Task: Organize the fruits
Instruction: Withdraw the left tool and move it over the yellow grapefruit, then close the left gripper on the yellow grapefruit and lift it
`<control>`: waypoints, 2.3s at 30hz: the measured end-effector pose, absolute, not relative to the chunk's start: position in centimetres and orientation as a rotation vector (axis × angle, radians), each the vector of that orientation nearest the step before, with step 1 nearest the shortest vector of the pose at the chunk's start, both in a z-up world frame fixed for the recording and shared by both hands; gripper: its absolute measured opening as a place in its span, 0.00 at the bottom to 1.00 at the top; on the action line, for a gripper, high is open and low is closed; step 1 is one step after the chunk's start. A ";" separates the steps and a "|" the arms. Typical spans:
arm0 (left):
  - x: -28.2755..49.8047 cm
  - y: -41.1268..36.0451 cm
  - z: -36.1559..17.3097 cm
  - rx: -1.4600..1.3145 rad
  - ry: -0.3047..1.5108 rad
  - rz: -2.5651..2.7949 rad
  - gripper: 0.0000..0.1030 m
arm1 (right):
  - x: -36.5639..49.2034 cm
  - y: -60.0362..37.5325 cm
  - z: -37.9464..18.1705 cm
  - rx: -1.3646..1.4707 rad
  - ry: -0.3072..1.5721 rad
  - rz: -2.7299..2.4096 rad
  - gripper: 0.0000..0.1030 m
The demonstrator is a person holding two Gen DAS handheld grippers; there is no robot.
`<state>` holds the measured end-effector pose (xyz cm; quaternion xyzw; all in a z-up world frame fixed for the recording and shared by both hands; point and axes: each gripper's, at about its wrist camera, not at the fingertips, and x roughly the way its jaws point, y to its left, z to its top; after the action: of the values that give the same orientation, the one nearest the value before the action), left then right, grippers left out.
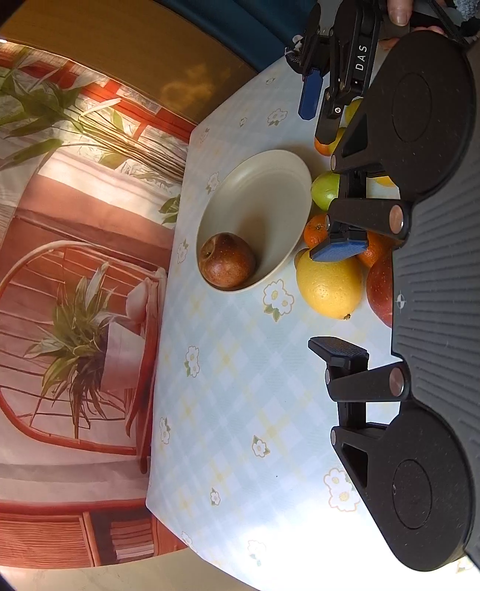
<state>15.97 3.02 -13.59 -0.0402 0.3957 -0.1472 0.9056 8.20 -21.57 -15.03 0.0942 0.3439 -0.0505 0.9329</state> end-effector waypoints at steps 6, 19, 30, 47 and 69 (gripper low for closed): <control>15.1 2.8 -13.7 -0.091 0.806 -0.319 0.45 | 6.9 -20.4 -14.7 0.169 0.710 -0.074 0.55; 13.6 0.7 -14.2 -0.073 0.775 -0.406 0.43 | 3.3 -18.7 -15.0 0.143 0.711 -0.025 0.41; 12.9 -2.3 -16.0 -0.094 0.813 -0.508 0.34 | 3.0 -17.2 -16.3 0.063 0.750 0.045 0.39; 15.0 -4.5 -18.2 -0.171 0.934 -0.655 0.29 | 1.9 -16.8 -17.0 0.093 0.806 0.090 0.36; 16.1 -4.6 -19.5 -0.279 0.988 -0.682 0.40 | 3.0 -18.1 -18.5 0.178 0.799 0.045 0.42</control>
<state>16.13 -4.56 -19.48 -0.1308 0.4633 -0.3197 0.8161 2.99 -18.07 -18.53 0.0863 0.3886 0.0220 0.9171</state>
